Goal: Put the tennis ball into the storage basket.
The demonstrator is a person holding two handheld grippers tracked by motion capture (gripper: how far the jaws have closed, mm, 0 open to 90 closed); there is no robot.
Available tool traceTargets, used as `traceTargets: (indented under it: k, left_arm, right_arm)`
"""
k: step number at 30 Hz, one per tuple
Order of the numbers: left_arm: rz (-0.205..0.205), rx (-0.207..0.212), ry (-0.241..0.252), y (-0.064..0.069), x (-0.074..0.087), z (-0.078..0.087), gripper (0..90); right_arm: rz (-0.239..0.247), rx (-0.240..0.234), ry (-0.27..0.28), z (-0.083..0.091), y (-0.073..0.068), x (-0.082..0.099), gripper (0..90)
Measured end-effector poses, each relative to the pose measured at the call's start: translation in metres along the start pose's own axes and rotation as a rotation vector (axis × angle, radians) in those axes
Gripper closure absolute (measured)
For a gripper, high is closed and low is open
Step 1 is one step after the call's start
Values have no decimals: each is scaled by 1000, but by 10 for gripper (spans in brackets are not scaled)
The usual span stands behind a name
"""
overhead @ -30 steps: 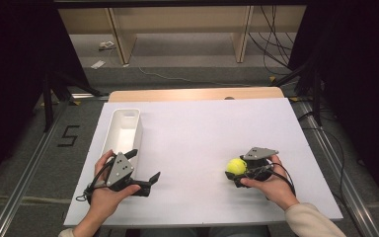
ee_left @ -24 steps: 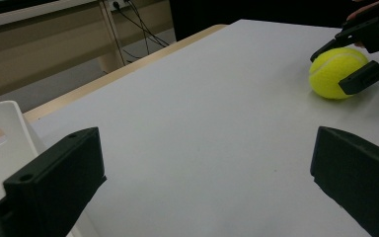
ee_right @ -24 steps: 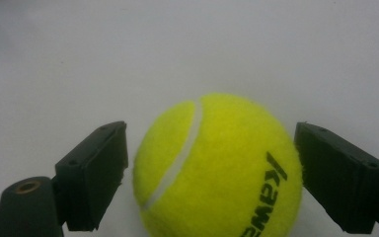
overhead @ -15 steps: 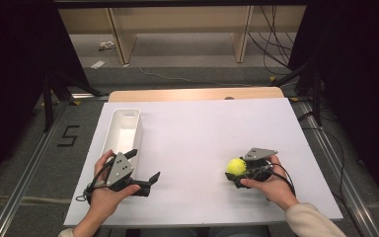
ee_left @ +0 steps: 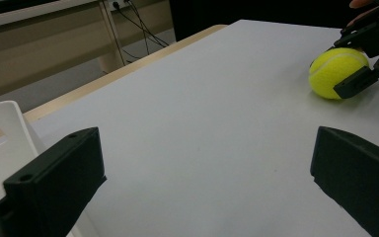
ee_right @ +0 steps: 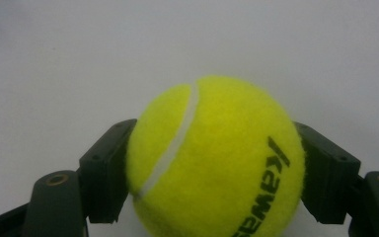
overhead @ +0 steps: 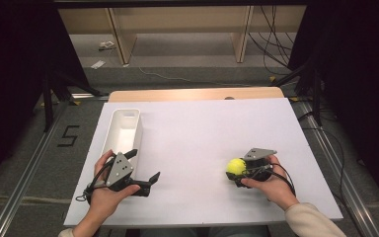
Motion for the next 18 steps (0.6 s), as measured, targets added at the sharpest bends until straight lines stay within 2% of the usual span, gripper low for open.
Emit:
traceTargets:
  k: [9,12,18]
  left_arm:
    - [0,0,2,0,0,0,0]
    - [-1,0,4,0,-1,0,0]
    - [0,1,4,0,-1,0,0]
  right_arm:
    - [-14,-7,-7,2,-1,-2,270]
    - [-2,-1,34,6,-2,-9,270]
    - [9,-2,69,12,-4,-16,270]
Point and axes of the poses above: each handheld gripper's, and its own axes: z roughly backward along the jaws, x roughly out of its underside, y roughly to its right, the point moved 7 cm from there along -z, roughly forward along the jaws, and after that the axes turned 6 degrees about -z, right-handed, at the moved point
